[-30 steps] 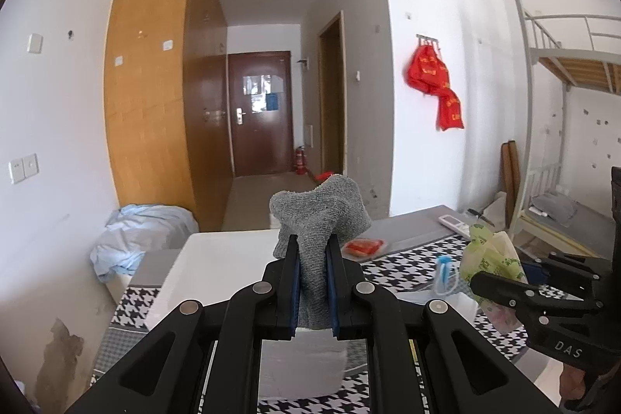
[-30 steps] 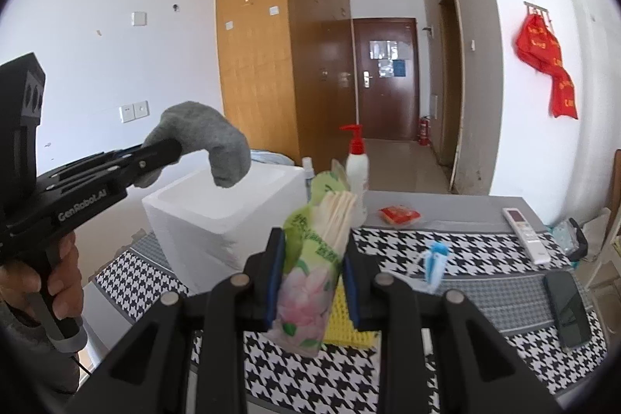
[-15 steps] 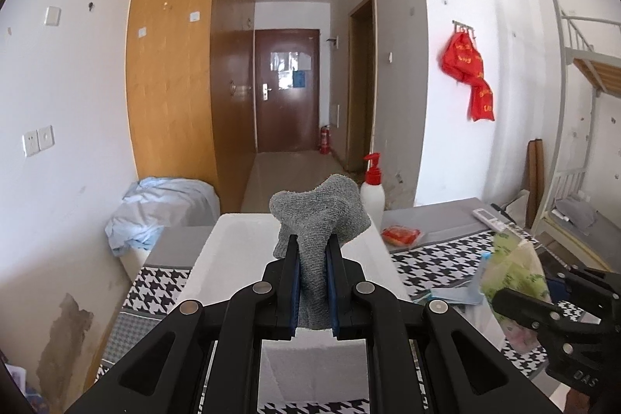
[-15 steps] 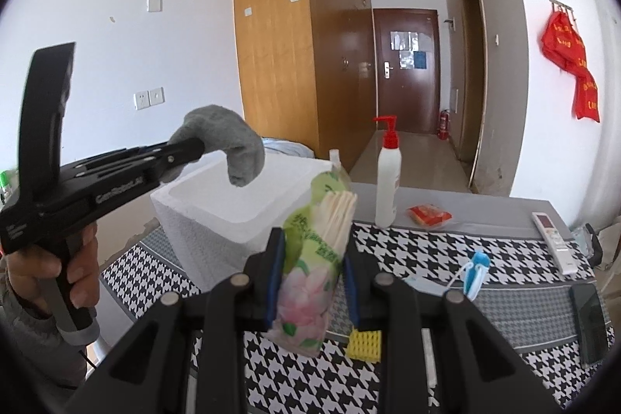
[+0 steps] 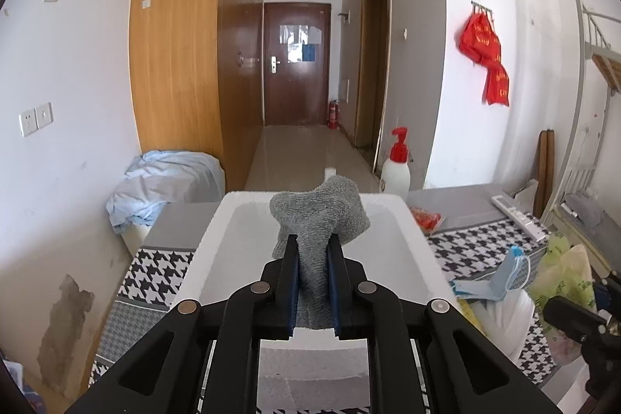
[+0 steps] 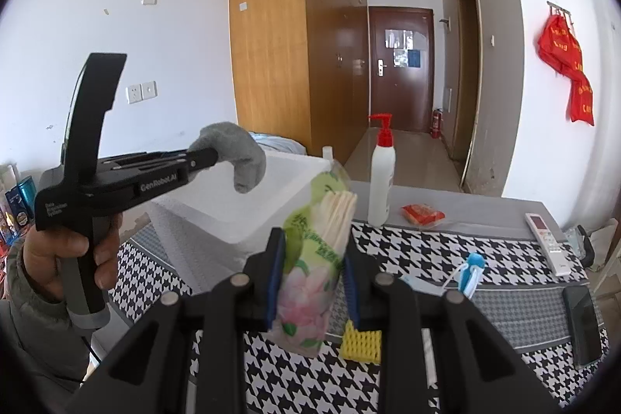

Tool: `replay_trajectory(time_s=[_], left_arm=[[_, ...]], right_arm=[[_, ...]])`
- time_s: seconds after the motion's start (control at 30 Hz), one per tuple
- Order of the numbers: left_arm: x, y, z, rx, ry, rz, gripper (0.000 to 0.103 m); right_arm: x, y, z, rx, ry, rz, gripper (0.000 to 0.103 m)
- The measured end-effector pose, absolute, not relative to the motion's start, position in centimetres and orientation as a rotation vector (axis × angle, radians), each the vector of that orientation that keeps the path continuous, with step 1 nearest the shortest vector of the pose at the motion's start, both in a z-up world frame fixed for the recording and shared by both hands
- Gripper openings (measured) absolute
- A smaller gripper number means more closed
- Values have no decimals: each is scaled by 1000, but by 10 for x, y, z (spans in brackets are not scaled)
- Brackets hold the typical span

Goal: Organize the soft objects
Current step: 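Carry the sock over the foam box and release it inside with the left gripper, then lower the floral tissue pack into the foam box and open the right gripper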

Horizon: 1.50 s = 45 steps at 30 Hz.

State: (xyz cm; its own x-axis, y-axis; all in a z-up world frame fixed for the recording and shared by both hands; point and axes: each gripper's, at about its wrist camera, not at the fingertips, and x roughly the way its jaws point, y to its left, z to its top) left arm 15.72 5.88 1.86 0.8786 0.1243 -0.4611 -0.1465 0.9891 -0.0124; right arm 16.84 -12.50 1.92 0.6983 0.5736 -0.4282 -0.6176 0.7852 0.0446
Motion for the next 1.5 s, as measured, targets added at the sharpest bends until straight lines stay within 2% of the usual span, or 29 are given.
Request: replay_trajectory(time_s=[0.07, 0.13, 0.33, 0.53, 1.1, 1.5], left_arm=[[158, 60, 17, -41, 481, 146, 31], [156, 61, 17, -42, 470, 146, 69], [141, 62, 23, -47, 405, 137, 95], [122, 70, 29, -39, 355, 142, 102], [73, 113, 26, -33, 308, 291, 102], [54, 129, 16, -47, 299, 329, 102]], right_arm=[[169, -123, 19, -108, 444, 662, 32], [169, -121, 20, -112, 442, 653, 32], [172, -117, 20, -112, 442, 649, 32], [175, -114, 20, -115, 441, 641, 32], [187, -66, 42, -130, 407, 738, 32], [202, -17, 40, -154, 462, 788, 32]])
